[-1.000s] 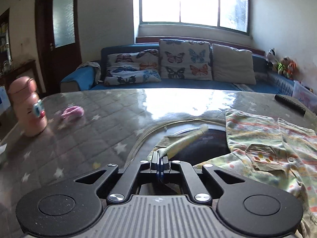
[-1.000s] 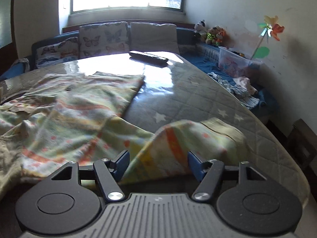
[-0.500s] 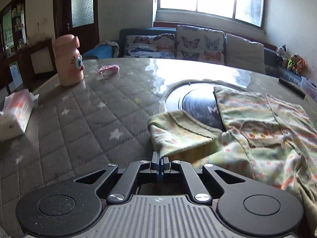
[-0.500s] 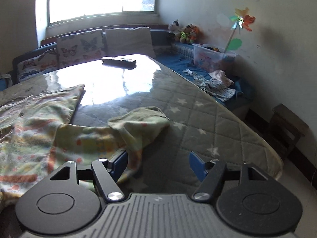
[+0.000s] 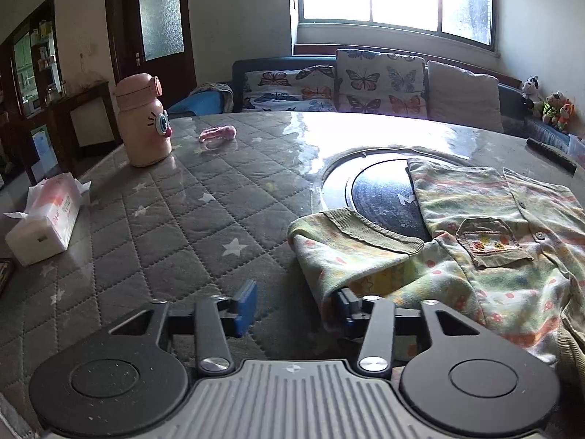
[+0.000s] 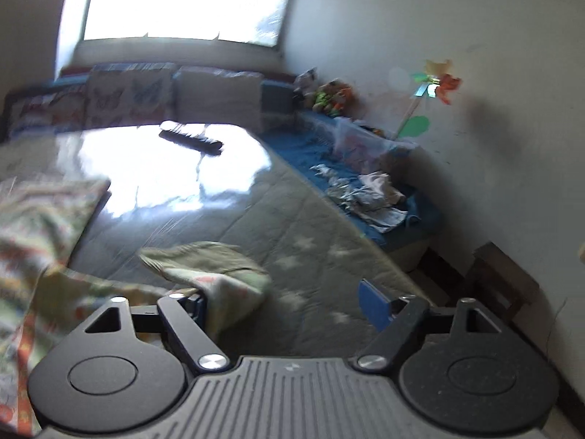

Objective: Fold clothes

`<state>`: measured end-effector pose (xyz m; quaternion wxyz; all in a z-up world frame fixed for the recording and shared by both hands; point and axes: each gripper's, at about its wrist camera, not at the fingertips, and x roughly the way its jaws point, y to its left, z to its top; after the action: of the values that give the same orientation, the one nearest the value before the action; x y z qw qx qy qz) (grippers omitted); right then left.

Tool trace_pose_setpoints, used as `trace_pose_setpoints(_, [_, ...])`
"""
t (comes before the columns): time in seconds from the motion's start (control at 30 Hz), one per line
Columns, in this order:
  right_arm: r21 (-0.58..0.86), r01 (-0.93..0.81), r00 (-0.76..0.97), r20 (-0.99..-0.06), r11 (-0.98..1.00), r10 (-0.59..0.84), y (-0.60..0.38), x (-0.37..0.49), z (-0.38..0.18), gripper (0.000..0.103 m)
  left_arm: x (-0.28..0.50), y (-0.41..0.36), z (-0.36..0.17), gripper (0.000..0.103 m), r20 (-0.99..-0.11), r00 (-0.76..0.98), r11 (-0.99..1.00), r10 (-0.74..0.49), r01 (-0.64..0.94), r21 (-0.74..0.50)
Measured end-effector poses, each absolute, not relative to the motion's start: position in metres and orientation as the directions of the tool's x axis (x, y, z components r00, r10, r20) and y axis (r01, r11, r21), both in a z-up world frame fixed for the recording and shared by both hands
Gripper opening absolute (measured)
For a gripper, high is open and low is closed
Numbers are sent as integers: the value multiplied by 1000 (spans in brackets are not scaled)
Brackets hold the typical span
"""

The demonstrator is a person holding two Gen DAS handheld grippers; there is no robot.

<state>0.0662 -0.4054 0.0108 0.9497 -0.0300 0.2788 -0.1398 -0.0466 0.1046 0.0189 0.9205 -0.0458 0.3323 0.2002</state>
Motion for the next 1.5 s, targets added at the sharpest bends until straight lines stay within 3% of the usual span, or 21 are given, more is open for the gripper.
trace_pose_setpoints(0.13, [6,340,777,-565,941,-277,-449,48,7,87,-43,105,17,68,-639,690,914,341,-403,53])
trace_pose_setpoints(0.27, [52,414,739,-603,909,-302,-471,37,-6,87,-41,105,17,79,-634,691,913,347,-403,62])
trace_pose_setpoints(0.5, [10,327,779,-569,945,-264,-448,44,-1,88,-39,101,18,93,-623,690,911,369,-402,94])
trace_pose_setpoints(0.77, [-9,137,799,-591,991,-116,-402,75,-13,89,-27,90,13,99,-599,691,911,405,-361,199])
trace_pose_setpoints(1.0, [3,116,788,-609,993,-90,-394,87,-21,96,-6,101,10,100,-564,673,876,479,-406,259])
trace_pose_setpoints(1.23, [-6,94,773,-630,996,-77,-392,93,-23,103,-16,175,18,102,-605,563,739,564,-671,64])
trace_pose_setpoints(1.5, [-5,81,771,-633,997,-66,-395,95,-22,103,-47,219,9,103,-661,490,602,569,-796,-71])
